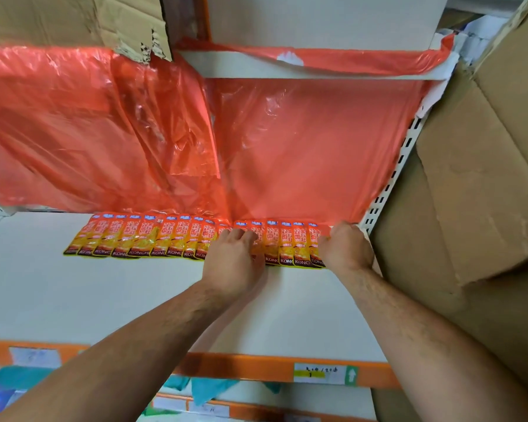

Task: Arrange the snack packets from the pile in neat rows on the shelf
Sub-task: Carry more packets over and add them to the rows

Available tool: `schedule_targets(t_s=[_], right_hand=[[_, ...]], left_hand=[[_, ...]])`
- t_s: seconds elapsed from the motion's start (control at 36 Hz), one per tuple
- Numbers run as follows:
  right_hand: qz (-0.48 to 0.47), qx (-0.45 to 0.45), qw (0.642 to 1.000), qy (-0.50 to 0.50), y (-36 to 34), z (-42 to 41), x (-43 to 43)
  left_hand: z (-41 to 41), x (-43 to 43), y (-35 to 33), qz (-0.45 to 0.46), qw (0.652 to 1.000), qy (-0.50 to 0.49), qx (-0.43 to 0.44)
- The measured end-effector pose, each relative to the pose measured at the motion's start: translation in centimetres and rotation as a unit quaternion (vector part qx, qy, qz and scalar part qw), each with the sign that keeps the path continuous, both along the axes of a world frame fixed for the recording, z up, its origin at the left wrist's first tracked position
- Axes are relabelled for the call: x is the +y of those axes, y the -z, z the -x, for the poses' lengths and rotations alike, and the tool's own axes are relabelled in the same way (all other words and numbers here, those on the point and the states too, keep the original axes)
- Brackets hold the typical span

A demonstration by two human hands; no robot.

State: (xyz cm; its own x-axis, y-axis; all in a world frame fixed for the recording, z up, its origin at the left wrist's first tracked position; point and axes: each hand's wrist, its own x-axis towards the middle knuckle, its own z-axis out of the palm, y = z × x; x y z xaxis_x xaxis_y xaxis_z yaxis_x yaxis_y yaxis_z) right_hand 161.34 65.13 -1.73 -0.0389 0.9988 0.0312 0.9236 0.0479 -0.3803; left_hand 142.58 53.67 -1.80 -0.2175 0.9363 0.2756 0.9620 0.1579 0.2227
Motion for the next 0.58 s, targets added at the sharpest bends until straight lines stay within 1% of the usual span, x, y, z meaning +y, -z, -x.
schedule_targets(t_s=[0.06, 0.14, 0.28, 0.42, 0.58], right_hand=[[-0.019, 0.0, 0.999, -0.03, -0.4, 0.7, -1.3], [-0.034, -0.001, 0.995, -0.098, -0.9, 2.3, -3.1], [-0.044, -0.043, 0.976, -0.207, -1.5, 5.8, -6.4], [-0.046, -0.055, 0.964, -0.254, -2.0, 10.5, -10.6], [-0.035, -0.069, 0.956, -0.284, -2.9, 17.4, -17.2]], left_hand=[[0.4, -0.7, -0.2, 0.015, 1.0, 0.005, 0.017], [1.3, -1.7, -0.5, 0.018, 1.0, -0.004, 0.015], [3.8, -4.2, -1.0, 0.028, 1.0, -0.006, 0.006], [8.4, -8.6, -0.8, 0.033, 0.999, -0.026, 0.005], [15.1, -15.8, -1.4, 0.048, 0.996, -0.065, 0.027]])
